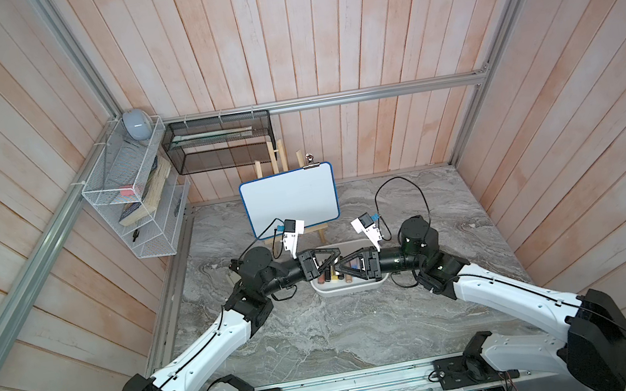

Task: Put the lipstick into the storage box
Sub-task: Place the lipstick in the storage box.

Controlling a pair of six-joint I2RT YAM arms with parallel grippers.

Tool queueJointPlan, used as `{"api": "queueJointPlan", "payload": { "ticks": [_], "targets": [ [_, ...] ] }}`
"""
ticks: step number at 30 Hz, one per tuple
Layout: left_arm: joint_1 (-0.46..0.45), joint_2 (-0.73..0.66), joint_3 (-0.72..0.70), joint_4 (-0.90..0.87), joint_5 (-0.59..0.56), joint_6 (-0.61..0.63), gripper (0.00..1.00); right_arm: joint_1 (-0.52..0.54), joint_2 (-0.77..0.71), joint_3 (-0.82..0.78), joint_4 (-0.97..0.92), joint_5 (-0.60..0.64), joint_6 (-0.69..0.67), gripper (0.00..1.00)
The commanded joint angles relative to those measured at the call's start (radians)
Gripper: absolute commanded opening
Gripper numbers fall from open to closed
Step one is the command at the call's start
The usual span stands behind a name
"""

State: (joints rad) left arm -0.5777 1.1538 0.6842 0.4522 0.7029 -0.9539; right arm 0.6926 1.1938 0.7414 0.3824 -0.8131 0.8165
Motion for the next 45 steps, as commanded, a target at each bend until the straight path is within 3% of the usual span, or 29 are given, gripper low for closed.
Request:
{"api": "queueJointPlan", "payload": {
  "ticks": [1, 9, 17, 22, 27, 31, 39, 45],
  "targets": [
    [0.004, -0.005, -0.015, 0.0, 0.018, 0.023, 0.26, 0.013, 0.013, 0.03, 0.053, -0.001, 0.009, 0.34],
    [0.004, -0.006, -0.017, -0.016, 0.016, 0.035, 0.29, 0.016, 0.024, 0.026, 0.081, 0.003, 0.025, 0.19],
    [0.006, -0.015, -0.017, -0.045, 0.012, 0.05, 0.58, 0.015, 0.016, 0.026, 0.055, 0.037, 0.017, 0.18],
    [0.019, -0.051, -0.015, -0.074, 0.01, 0.059, 0.69, -0.014, 0.013, 0.054, -0.082, 0.1, -0.019, 0.18],
    [0.051, -0.124, -0.012, -0.187, -0.005, 0.106, 0.78, -0.082, 0.005, 0.104, -0.344, 0.261, -0.09, 0.18],
    [0.068, -0.194, 0.003, -0.38, -0.092, 0.19, 0.86, -0.132, 0.014, 0.117, -0.474, 0.349, -0.141, 0.18],
    [0.07, -0.275, 0.034, -0.715, -0.312, 0.316, 0.89, -0.139, 0.114, 0.171, -0.66, 0.556, -0.264, 0.18],
    [0.07, -0.309, 0.012, -0.858, -0.441, 0.345, 0.89, -0.138, 0.22, 0.198, -0.708, 0.61, -0.315, 0.18]
  ]
}}
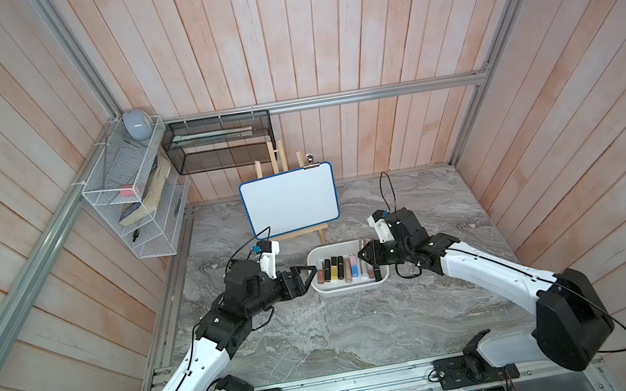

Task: Put the lipstick into the storage box
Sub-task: Place the lipstick in the storage box.

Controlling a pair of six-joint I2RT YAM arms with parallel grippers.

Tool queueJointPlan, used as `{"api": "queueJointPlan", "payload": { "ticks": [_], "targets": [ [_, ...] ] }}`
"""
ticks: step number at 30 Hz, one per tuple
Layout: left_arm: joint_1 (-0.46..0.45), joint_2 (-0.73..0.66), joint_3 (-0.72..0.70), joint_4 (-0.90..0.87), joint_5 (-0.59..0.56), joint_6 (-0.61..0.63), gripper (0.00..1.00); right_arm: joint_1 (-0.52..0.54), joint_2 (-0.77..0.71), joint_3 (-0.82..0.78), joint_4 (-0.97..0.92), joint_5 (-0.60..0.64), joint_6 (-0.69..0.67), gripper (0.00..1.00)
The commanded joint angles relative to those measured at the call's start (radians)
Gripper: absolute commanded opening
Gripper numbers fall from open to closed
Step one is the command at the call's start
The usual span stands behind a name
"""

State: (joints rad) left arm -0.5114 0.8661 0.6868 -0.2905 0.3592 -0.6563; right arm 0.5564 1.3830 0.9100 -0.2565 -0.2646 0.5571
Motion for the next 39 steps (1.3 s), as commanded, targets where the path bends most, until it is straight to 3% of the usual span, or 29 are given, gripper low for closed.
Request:
{"api": "queueJointPlan", "payload": {
  "ticks": [1, 21, 39],
  "targets": [
    [0.004, -0.028, 0.002, -0.127, -0.106, 0.047, 0.89, -0.001, 0.046, 0.034, -0.075, 0.069, -0.064, 0.18],
    [0.004, -0.05, -0.04, -0.197, -0.177, 0.063, 0.9, -0.001, 0.282, 0.112, -0.095, 0.073, -0.115, 0.21],
    [0.004, -0.039, -0.047, -0.21, -0.192, 0.081, 0.91, -0.001, 0.374, 0.147, -0.086, 0.081, -0.121, 0.27]
  ]
}}
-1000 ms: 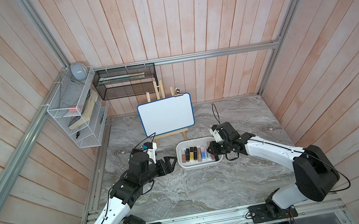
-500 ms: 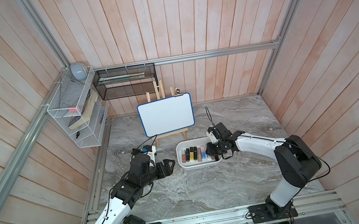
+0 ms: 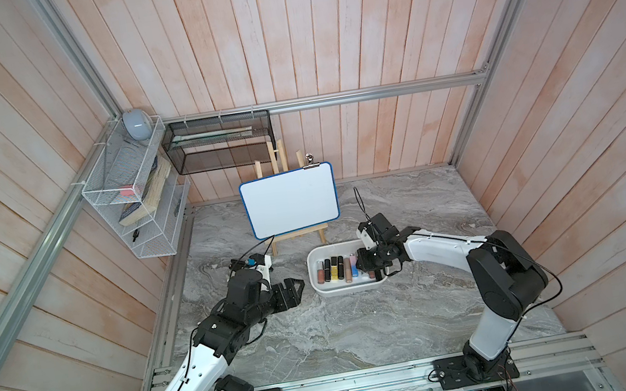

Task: Put the lipstick into the storage box
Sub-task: Place the lipstick in the storage box.

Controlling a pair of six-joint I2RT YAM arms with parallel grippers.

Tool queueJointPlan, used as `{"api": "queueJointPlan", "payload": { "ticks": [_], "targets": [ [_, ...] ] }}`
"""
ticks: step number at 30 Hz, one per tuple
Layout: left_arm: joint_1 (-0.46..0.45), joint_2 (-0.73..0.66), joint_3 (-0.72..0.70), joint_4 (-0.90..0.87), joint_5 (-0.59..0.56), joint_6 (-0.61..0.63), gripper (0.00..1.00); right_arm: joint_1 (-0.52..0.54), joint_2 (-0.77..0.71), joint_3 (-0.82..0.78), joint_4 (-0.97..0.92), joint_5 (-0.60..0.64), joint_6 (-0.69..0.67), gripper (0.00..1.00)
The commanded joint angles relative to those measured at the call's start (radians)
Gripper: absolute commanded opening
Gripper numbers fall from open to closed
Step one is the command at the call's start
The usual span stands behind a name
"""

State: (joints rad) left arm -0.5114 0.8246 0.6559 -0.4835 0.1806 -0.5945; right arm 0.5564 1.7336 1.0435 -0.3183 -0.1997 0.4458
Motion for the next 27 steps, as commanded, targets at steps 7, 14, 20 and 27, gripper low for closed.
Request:
{"api": "queueJointPlan", "payload": {
  "ticks": [7, 14, 20, 27],
  "targets": [
    [0.004, 0.005, -0.024, -0.014, -0.016, 0.021, 0.91, 0.0, 0.034, 0.015, -0.025, 0.02, -0.006, 0.31],
    [0.004, 0.005, -0.028, -0.011, -0.015, 0.019, 0.91, -0.001, 0.03, 0.013, -0.025, 0.02, -0.004, 0.34],
    [0.004, 0.004, -0.03, -0.01, -0.014, 0.018, 0.91, -0.001, 0.016, 0.013, -0.034, 0.025, 0.0, 0.36],
    [0.004, 0.004, -0.03, -0.009, -0.017, 0.016, 0.91, 0.008, -0.048, 0.015, -0.052, 0.065, 0.014, 0.43]
  ]
}}
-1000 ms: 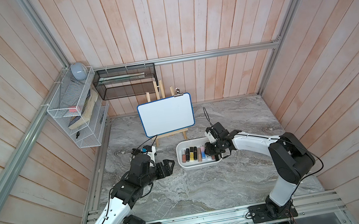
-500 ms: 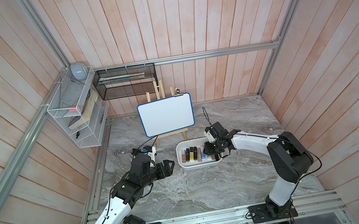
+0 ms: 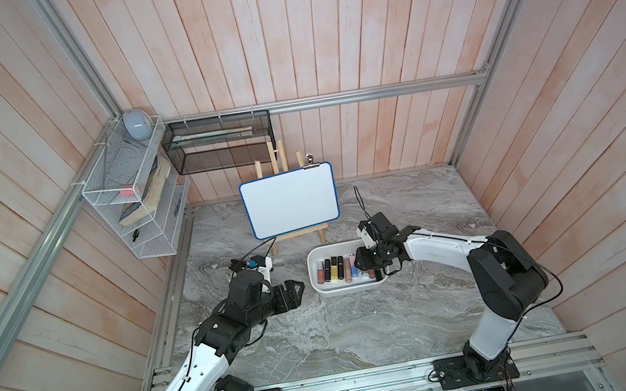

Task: Put the lipstick into the storage box
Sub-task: Place the lipstick in the storage box.

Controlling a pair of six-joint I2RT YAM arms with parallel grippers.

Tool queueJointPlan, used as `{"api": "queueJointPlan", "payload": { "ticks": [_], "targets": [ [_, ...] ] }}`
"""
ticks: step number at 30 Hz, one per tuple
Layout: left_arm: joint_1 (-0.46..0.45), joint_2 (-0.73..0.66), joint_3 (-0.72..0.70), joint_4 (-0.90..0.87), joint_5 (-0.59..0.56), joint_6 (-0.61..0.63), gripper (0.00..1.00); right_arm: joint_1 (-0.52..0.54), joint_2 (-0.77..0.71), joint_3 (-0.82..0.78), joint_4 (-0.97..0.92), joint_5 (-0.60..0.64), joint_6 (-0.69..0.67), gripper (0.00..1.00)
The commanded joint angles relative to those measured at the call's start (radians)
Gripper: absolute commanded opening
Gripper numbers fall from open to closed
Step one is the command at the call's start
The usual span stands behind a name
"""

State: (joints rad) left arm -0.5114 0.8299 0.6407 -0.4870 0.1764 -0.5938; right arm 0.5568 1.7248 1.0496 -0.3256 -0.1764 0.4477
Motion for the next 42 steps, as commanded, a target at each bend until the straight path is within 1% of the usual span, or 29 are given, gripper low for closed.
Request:
{"api": "queueJointPlan", "payload": {
  "ticks": [1, 4, 9, 13, 21, 32, 36, 42],
  "targets": [
    [0.005, -0.001, -0.014, -0.004, -0.011, 0.015, 0.91, 0.011, -0.048, 0.012, -0.045, 0.043, 0.014, 0.44],
    [0.004, 0.0, -0.016, 0.002, -0.01, 0.014, 0.91, 0.022, -0.071, 0.014, -0.036, 0.019, 0.017, 0.47],
    [0.005, 0.0, -0.019, 0.005, -0.007, 0.009, 0.91, 0.022, -0.072, -0.014, 0.064, -0.145, 0.037, 0.48],
    [0.004, -0.01, -0.02, -0.004, -0.008, 0.009, 0.91, 0.016, -0.039, -0.019, 0.101, -0.2, 0.049, 0.48],
    [0.004, -0.024, -0.026, -0.015, -0.012, 0.008, 0.91, -0.016, -0.001, -0.044, 0.127, -0.203, 0.05, 0.48],
    [0.004, -0.018, -0.023, -0.013, -0.011, 0.009, 0.91, -0.025, 0.025, -0.051, 0.131, -0.209, 0.039, 0.48],
    [0.004, -0.019, -0.021, -0.015, -0.014, 0.009, 0.91, -0.026, 0.02, -0.046, 0.121, -0.192, 0.039, 0.48],
    [0.004, -0.013, -0.015, -0.009, -0.011, 0.006, 0.91, -0.027, -0.016, -0.04, 0.113, -0.201, 0.031, 0.48]
  ]
}}
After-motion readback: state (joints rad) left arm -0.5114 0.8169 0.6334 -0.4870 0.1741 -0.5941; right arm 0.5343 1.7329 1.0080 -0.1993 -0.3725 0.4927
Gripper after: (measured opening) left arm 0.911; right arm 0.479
